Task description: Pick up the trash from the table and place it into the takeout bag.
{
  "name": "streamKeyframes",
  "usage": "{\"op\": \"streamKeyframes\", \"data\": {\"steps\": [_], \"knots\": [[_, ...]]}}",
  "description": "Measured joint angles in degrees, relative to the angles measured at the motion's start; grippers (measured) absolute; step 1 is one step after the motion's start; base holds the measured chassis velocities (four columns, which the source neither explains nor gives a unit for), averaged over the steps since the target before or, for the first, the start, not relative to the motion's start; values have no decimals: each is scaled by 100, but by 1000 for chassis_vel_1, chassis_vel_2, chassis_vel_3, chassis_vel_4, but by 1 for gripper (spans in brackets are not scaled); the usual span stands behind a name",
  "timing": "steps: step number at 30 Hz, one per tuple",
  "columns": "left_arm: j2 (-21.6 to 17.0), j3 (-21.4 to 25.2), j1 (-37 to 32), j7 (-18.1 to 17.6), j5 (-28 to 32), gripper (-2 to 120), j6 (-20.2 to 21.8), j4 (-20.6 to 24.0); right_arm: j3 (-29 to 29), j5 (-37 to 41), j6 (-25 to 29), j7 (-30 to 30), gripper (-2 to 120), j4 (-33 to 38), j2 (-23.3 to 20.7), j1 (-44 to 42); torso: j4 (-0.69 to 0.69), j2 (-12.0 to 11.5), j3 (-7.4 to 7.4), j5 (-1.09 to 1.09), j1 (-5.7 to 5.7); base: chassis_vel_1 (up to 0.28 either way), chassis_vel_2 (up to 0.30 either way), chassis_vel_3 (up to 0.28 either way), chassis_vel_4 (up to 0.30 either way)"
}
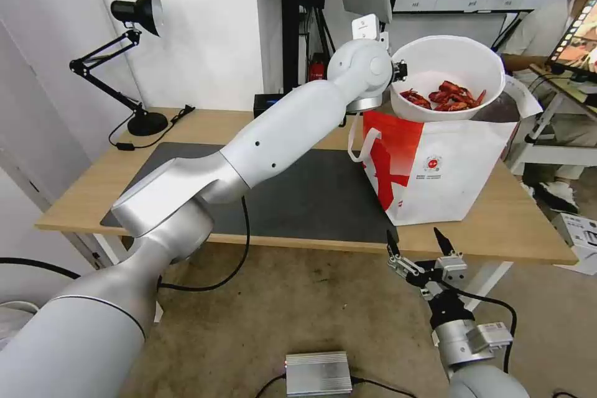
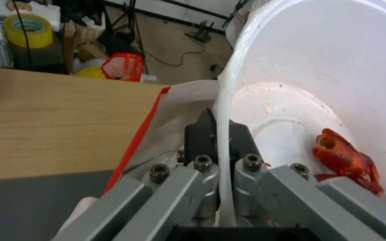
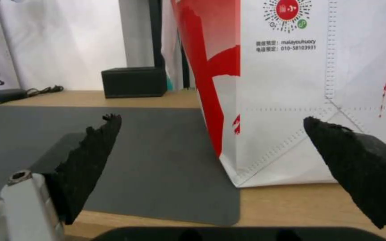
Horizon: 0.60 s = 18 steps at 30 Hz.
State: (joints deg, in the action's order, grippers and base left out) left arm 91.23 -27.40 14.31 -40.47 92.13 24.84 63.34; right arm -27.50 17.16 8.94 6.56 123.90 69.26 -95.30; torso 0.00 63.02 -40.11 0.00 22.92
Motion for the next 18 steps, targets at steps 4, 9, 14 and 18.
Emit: {"op": "streamKeyframes", "data": {"steps": [4, 9, 14, 18], "knots": [[-1, -5, -27, 12, -20, 0, -12, -1, 0, 0, 0, 0, 100, 0, 0, 0, 0, 0, 0, 0, 0, 0, 0, 0, 0], [-2, -15, -65, 27, -61, 0, -46, -6, 0, 0, 0, 0, 100, 0, 0, 0, 0, 0, 0, 0, 0, 0, 0, 0, 0], [-5, -16, -100, 36, -79, 0, -46, 14, 0, 0, 0, 0, 100, 0, 0, 0, 0, 0, 0, 0, 0, 0, 0, 0, 0], [-9, -17, -121, 48, -84, 12, -47, 55, 0, 0, 0, 0, 100, 0, 0, 0, 0, 0, 0, 0, 0, 0, 0, 0, 0]]}}
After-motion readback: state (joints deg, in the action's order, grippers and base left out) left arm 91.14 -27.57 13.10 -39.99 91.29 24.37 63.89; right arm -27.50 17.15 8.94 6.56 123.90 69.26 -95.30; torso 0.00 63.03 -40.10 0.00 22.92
